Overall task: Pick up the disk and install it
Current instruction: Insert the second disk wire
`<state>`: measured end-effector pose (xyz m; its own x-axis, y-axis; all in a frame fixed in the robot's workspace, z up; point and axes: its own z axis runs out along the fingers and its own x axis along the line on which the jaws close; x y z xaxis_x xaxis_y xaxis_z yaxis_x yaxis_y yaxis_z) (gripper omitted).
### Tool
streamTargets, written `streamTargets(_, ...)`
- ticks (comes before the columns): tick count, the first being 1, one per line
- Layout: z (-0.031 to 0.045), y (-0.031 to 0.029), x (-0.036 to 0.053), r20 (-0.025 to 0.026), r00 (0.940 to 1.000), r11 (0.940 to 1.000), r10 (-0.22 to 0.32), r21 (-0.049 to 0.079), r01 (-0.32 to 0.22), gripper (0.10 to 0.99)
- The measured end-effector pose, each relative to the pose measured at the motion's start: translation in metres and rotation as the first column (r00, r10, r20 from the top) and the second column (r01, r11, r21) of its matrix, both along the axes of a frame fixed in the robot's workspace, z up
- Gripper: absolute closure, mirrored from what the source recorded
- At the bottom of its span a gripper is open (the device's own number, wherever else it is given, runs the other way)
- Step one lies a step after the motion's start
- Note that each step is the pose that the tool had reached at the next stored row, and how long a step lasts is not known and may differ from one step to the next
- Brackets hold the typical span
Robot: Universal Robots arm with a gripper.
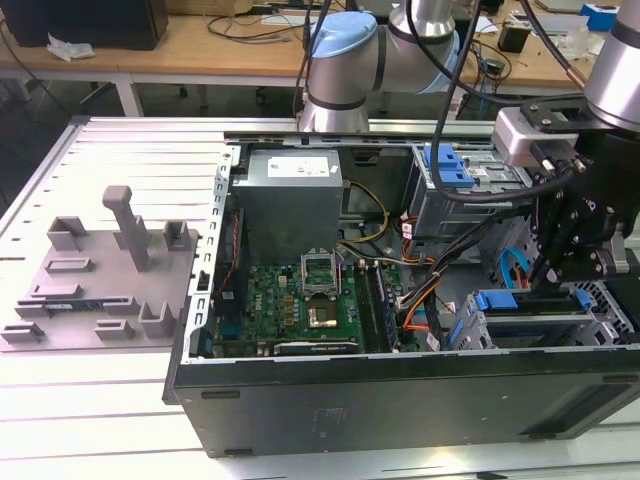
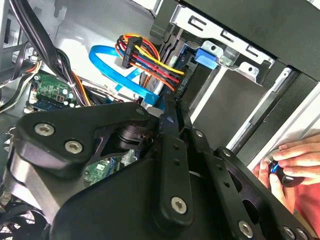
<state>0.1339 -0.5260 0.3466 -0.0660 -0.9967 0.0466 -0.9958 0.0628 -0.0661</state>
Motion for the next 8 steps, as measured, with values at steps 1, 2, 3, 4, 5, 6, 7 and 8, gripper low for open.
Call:
streamTargets(1,-0.0005,-0.0001,0.0001,0.0000,1.0000,1.0000,0.000,0.000,0.000,0.925)
streamTargets(2,-0.0010,-0.0002,0.0002,0.0000,1.0000,1.0000,0.000,0.000,0.000,0.925)
streamTargets(3,-0.0013,-0.0002,0.0002,-0.0001,1.0000,1.0000,0.000,0.000,0.000,0.925)
streamTargets(4,-0.0016,-0.0002,0.0003,0.0000,1.0000,1.0000,0.000,0.000,0.000,0.925)
streamTargets(5,-0.0021,-0.0003,0.0003,-0.0001,1.0000,1.0000,0.000,0.000,0.000,0.925)
streamTargets(6,-0.0024,-0.0003,0.0004,-0.0001,1.0000,1.0000,0.000,0.000,0.000,0.925)
streamTargets(7,-0.0028,-0.0004,0.0004,-0.0001,1.0000,1.0000,0.000,0.000,0.000,0.925)
streamTargets(8,-0.0032,-0.0004,0.0004,-0.0001,1.0000,1.0000,0.000,0.000,0.000,0.925)
